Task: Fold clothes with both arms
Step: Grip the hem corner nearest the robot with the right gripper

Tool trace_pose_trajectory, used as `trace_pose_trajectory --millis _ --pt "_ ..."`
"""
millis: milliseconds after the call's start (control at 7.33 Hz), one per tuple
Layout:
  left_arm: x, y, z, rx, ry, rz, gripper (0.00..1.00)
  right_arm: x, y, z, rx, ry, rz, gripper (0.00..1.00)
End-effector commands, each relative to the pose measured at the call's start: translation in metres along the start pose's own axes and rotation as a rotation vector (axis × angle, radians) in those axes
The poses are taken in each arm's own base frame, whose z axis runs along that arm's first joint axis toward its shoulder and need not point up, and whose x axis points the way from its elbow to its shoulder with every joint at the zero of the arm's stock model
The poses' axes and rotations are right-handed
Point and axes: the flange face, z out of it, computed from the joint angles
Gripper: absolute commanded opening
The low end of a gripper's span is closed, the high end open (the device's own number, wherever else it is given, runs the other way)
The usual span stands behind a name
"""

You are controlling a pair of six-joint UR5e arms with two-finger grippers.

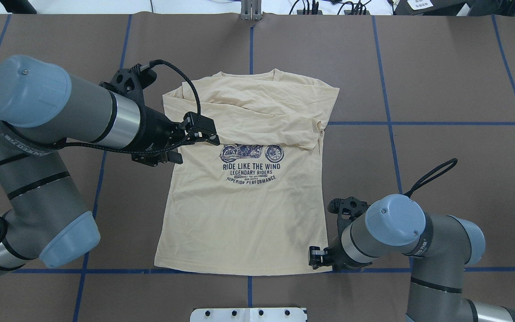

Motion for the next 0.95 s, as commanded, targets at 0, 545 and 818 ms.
trace_pose_trajectory --millis 0,545,818 --pt "0.0 0.0 -0.001 0.001 0.002 0.001 0.99 0.001 -0.001 0.0 -0.003 0.002 0.002 0.4" --pt "-0.001 -0.001 0.0 0.001 -0.001 -0.001 0.99 0.002 -0.006 -0.009 -0.019 -0.005 0.015 0.19" --pt "-0.002 0.0 -0.001 0.001 -0.002 -0.002 0.99 0.002 -0.01 -0.016 -0.021 -0.016 0.019 0.0"
